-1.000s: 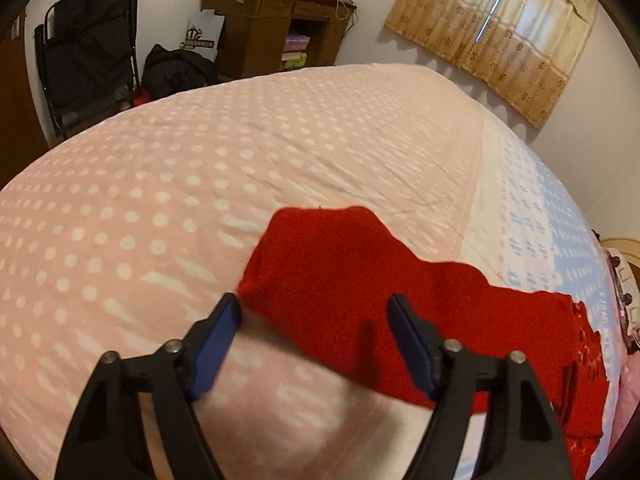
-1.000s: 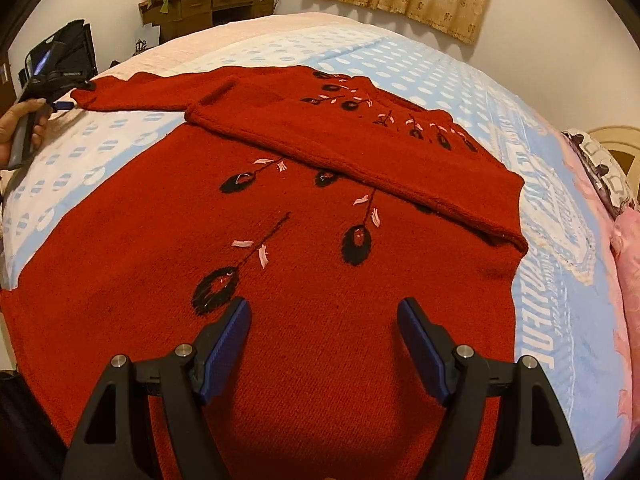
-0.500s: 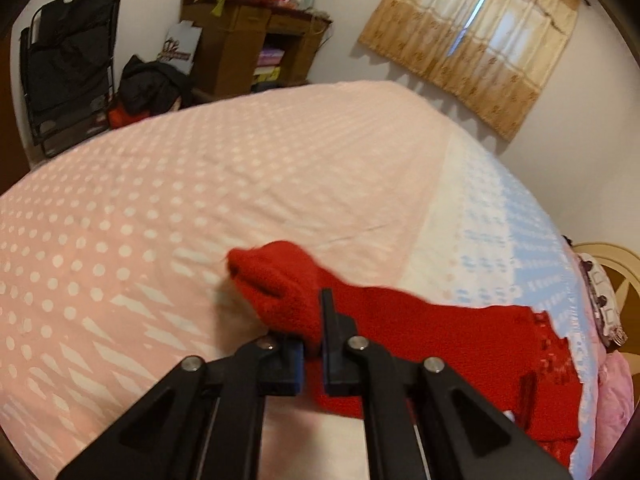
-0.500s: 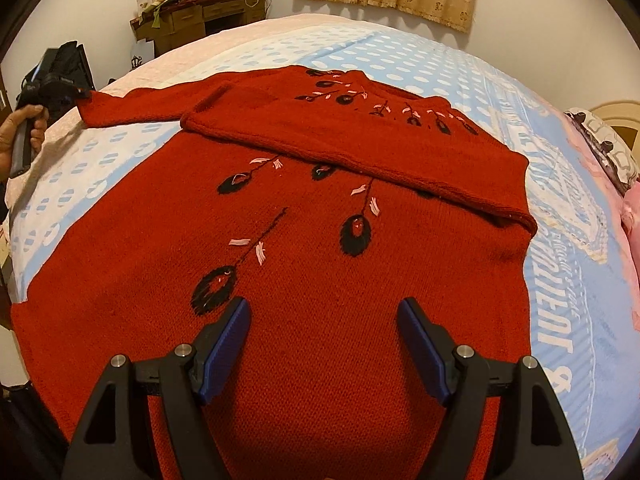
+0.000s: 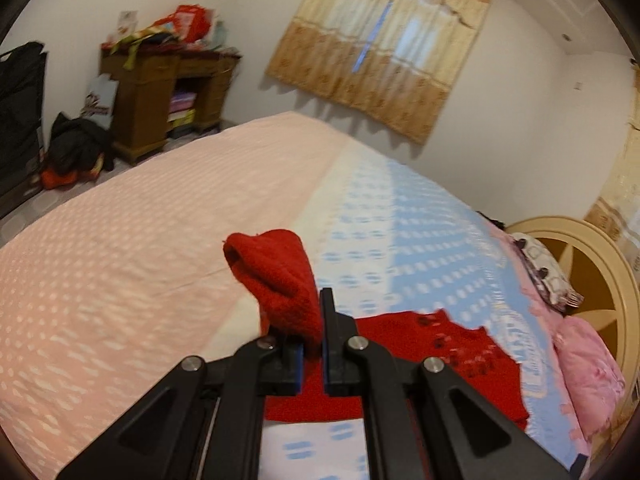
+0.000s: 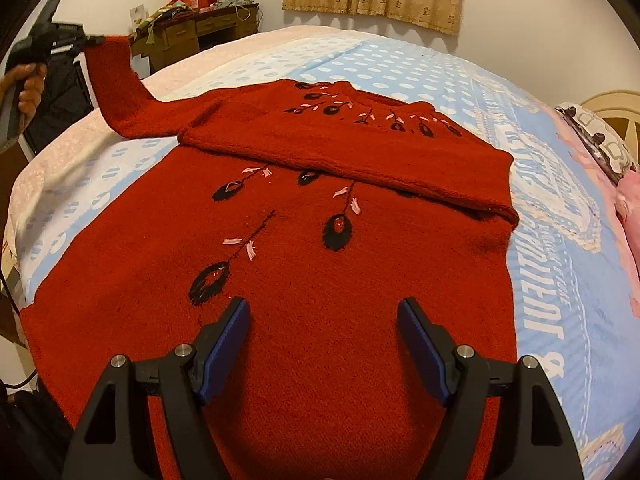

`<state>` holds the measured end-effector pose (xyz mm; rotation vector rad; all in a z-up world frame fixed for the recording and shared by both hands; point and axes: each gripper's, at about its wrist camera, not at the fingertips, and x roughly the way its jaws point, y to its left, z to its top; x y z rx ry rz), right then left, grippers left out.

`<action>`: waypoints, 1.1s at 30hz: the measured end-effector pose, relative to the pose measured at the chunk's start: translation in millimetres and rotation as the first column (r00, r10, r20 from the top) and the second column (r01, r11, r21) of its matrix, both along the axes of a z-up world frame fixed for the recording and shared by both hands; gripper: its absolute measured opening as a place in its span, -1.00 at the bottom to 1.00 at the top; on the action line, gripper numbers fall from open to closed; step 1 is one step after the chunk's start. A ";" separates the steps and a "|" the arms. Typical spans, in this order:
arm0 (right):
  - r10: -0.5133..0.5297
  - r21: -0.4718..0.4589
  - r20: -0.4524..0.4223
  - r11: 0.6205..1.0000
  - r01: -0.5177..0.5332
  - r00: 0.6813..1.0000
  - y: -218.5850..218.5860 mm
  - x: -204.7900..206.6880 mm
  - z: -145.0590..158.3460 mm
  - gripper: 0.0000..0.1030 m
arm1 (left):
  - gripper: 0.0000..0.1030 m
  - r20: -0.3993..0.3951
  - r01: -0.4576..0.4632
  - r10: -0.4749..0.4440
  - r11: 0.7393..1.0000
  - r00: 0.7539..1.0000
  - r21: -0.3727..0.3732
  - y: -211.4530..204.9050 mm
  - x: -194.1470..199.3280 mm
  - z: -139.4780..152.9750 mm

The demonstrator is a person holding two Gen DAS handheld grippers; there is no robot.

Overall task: Fold small clothes
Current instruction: 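Lift the held sleeve with the left gripper and fold it across the sweater front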

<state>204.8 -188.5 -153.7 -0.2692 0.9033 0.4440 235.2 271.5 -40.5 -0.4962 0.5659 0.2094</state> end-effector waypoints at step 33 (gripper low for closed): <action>-0.025 0.058 0.051 0.998 0.022 0.998 -13.6 -9.8 -2.4 0.49 | -0.89 0.113 0.363 -0.365 0.931 0.924 0.039 -220.6 72.1 68.0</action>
